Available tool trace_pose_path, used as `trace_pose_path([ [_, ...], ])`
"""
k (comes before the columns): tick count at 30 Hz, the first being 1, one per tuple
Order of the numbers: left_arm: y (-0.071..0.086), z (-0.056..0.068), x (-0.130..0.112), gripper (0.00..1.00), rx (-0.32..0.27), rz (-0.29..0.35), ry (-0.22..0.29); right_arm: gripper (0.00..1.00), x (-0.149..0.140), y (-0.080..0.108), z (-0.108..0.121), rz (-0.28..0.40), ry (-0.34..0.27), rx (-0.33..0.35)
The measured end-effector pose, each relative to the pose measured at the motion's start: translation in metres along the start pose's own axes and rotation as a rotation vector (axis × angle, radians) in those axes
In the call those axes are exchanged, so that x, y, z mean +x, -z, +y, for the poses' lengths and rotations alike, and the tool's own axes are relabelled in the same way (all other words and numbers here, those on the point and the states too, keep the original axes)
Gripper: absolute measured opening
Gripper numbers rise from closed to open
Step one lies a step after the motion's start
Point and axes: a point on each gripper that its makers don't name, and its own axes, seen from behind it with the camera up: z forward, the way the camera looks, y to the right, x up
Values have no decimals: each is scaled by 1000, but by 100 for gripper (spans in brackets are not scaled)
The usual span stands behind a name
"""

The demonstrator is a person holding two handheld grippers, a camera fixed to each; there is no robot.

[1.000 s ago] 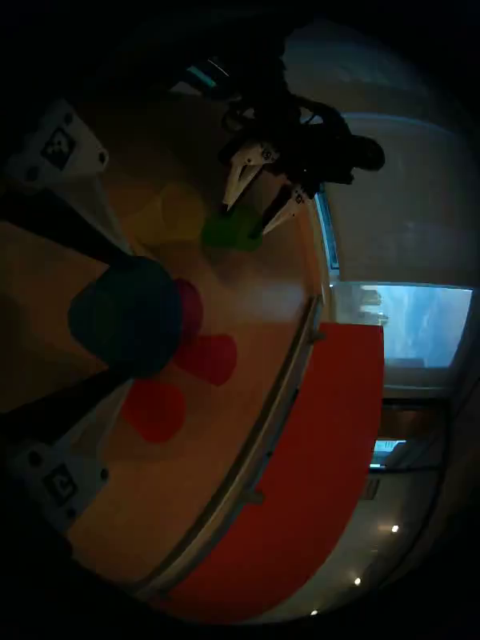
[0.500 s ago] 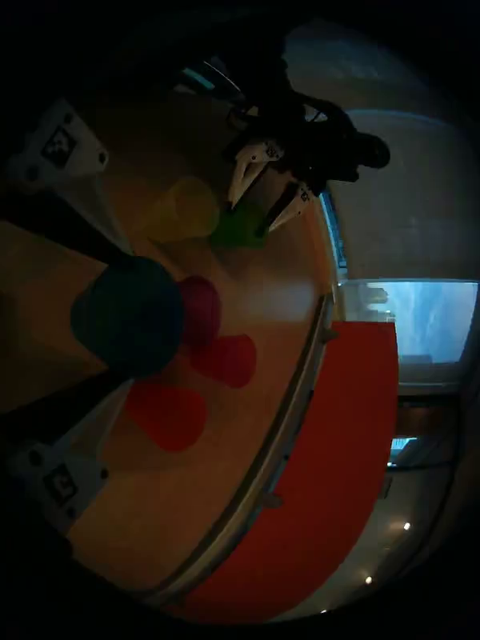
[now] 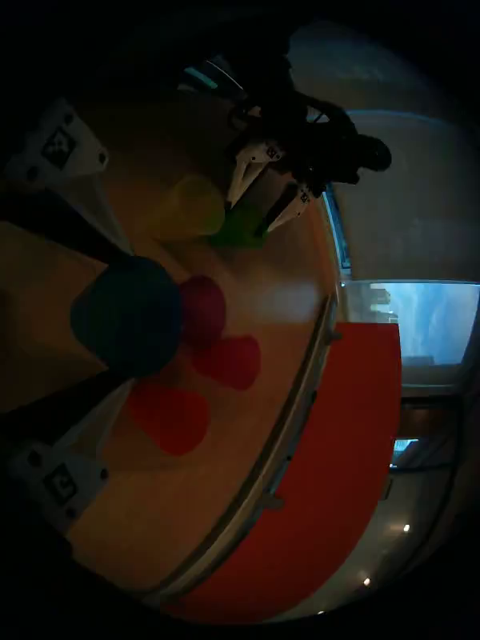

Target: Pour water

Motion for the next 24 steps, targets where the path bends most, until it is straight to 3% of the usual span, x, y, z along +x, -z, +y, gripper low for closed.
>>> trace_pose_path([
  [12, 5, -2, -5, 86, 1, 15, 31, 95, -3, -4, 0, -5, -5, -3],
  [19, 5, -2, -8, 88, 7, 1, 21, 95, -8, -9, -1, -14, -11, -3],
  [24, 6, -4, -11, 98, 22, -4, 4, 96, -12, -14, -1, -20, -11, -6],
])
